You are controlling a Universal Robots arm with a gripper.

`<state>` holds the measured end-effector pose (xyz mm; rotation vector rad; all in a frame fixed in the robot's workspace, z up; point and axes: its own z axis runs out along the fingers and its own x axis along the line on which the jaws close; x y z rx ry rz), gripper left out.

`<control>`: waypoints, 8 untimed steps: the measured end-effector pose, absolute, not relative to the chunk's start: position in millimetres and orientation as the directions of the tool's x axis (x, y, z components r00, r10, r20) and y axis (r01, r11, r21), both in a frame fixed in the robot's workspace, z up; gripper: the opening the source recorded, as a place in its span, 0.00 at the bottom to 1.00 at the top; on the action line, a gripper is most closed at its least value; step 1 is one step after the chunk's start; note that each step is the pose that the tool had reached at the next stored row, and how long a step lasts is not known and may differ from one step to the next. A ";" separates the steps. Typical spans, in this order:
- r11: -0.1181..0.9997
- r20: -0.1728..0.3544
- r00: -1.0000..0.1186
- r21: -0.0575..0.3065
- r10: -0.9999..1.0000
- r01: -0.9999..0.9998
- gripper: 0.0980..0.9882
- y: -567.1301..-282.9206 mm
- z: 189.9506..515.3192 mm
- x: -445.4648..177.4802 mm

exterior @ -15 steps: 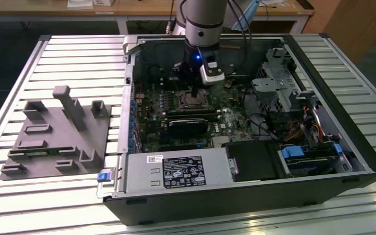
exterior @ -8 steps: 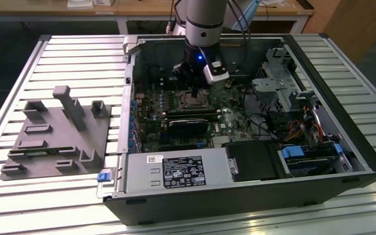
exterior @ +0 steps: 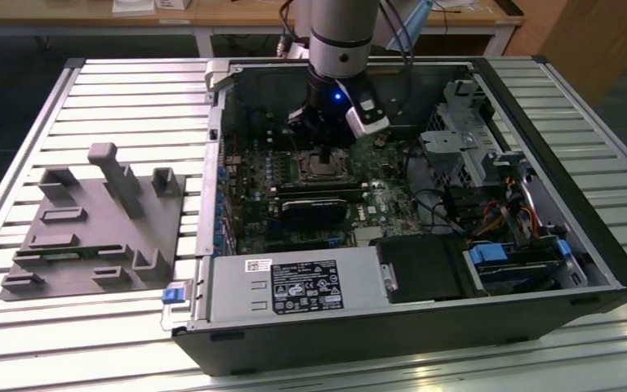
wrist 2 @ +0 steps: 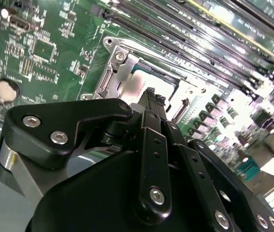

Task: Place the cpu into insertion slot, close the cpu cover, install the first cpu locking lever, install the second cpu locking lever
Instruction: 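Close the cpu cover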

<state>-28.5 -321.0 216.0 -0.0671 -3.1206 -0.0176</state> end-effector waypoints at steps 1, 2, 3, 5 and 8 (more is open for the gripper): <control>1.000 0.020 -0.999 0.011 0.025 0.025 0.01 -321.0 216.0 -28.5; 1.000 0.020 -1.000 0.011 0.007 0.007 0.01 -321.0 216.0 -28.5; 1.000 0.019 -1.000 0.011 -0.011 -0.011 0.01 -321.0 215.9 -28.5; 0.999 0.017 -0.999 0.011 -0.040 -0.040 0.01 -321.1 215.8 -28.5; 0.999 0.017 -0.999 0.011 -0.043 -0.043 0.01 -321.1 215.8 -28.5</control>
